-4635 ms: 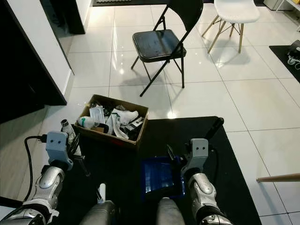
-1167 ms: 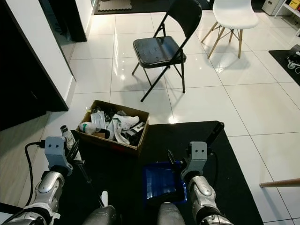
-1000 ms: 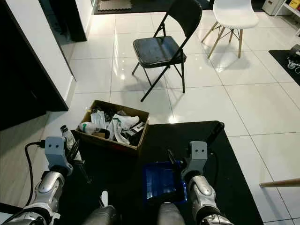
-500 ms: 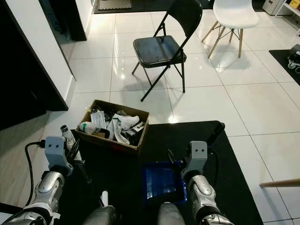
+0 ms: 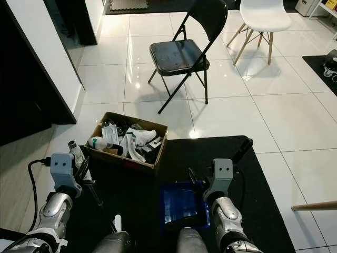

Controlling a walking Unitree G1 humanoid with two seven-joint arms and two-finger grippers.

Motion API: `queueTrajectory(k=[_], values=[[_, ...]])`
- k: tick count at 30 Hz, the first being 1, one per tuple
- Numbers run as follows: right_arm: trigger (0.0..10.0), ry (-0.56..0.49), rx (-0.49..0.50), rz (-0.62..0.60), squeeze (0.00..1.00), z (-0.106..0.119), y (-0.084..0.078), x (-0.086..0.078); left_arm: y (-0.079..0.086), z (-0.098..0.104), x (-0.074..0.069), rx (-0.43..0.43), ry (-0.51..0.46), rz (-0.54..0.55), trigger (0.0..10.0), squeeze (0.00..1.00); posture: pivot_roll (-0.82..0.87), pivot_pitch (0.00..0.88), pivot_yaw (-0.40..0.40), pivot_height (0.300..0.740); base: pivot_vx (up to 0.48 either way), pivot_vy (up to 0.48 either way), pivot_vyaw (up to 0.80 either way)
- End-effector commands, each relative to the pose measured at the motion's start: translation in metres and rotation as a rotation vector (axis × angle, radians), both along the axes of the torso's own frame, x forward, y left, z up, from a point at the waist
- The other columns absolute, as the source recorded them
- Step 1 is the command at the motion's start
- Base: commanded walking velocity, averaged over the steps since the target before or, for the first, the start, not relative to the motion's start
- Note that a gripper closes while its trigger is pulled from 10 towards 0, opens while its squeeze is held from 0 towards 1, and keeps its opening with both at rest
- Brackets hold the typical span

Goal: Sweep floor

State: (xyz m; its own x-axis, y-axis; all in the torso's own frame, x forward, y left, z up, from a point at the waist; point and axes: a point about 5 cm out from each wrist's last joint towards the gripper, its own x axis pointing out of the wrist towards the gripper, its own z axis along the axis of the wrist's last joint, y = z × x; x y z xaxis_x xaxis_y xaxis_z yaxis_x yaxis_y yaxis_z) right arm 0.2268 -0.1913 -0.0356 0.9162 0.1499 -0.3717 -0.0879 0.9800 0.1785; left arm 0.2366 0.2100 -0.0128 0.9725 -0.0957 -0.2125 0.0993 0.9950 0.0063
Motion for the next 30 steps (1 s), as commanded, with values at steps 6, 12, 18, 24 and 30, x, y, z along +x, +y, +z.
queueTrajectory(k=[6,12,18,24,30], values=[[10.0,0.023,0.012,-0.013,0.00,-0.0027,0.0002,-0.0017,-0.0034,-0.0063,-0.0054,-0.020,0.032,0.005,10.0,0.00,-0.01,0.014,0.007,0.740,0.000,0.000,0.00],[10.0,0.022,0.010,-0.013,0.00,-0.0025,0.0001,-0.0013,-0.0035,-0.0060,-0.0051,-0.019,0.029,0.008,10.0,0.00,0.00,0.016,0.006,0.740,0.000,0.000,0.00],[10.0,0.021,0.009,-0.011,0.00,-0.0021,0.0002,-0.0007,-0.0034,-0.0057,-0.0046,-0.022,0.028,0.013,10.0,0.00,0.00,0.021,0.005,0.740,0.000,0.000,0.00],[10.0,0.016,0.024,-0.021,0.00,-0.0012,0.0042,0.0020,0.0002,-0.0046,-0.0022,0.006,0.037,0.013,10.0,0.00,0.00,0.023,0.031,0.740,0.000,0.000,0.00],[10.0,0.004,0.053,-0.044,0.00,-0.0003,0.0076,0.0034,0.0030,-0.0029,-0.0005,0.024,0.040,-0.006,10.0,0.00,0.00,0.040,0.039,0.740,0.000,0.000,0.00]])
